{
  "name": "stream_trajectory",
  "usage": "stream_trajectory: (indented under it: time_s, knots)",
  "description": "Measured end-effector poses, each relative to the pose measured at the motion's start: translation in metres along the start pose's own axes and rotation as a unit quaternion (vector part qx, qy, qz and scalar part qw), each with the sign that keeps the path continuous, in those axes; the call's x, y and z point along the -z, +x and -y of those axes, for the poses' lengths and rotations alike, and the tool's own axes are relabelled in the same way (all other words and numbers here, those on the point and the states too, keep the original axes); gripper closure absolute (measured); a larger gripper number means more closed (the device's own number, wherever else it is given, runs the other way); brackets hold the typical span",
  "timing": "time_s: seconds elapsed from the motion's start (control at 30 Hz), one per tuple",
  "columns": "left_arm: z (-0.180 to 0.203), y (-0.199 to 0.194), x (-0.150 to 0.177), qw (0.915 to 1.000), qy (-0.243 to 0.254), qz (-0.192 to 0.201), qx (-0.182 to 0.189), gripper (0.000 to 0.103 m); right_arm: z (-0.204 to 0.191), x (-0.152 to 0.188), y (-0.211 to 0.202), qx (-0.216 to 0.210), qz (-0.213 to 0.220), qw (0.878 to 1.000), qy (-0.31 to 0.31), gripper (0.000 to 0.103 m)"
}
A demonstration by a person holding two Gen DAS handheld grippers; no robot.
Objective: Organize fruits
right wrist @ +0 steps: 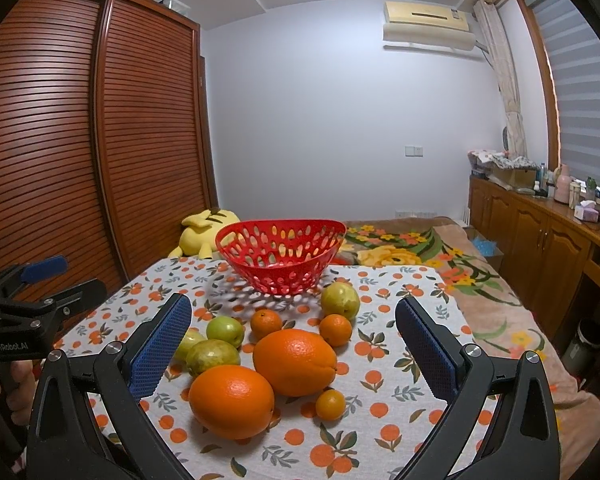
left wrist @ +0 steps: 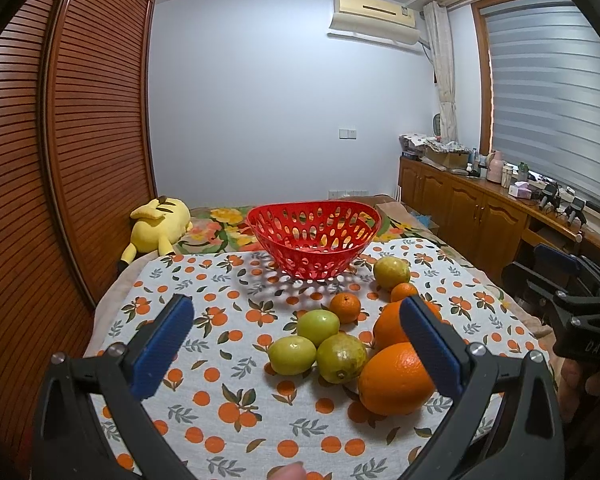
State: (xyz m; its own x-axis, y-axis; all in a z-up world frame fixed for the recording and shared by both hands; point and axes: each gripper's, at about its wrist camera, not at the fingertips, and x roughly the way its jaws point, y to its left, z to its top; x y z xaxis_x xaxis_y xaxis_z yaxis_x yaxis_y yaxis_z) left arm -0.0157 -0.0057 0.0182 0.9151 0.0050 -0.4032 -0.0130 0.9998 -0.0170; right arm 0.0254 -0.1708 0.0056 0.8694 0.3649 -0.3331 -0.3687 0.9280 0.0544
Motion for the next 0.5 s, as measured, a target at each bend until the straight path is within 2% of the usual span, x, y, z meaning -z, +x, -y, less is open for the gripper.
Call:
stream_trajectory:
  time_s: [0.5]
  knots:
    - [-0.0004,-0.0004,0.0001,1.0000,0.000,0.001,0.000,0.000,-0.0015,-0.0011,-0.0005,-0.001,0.000,1.000,-0.001,0.000]
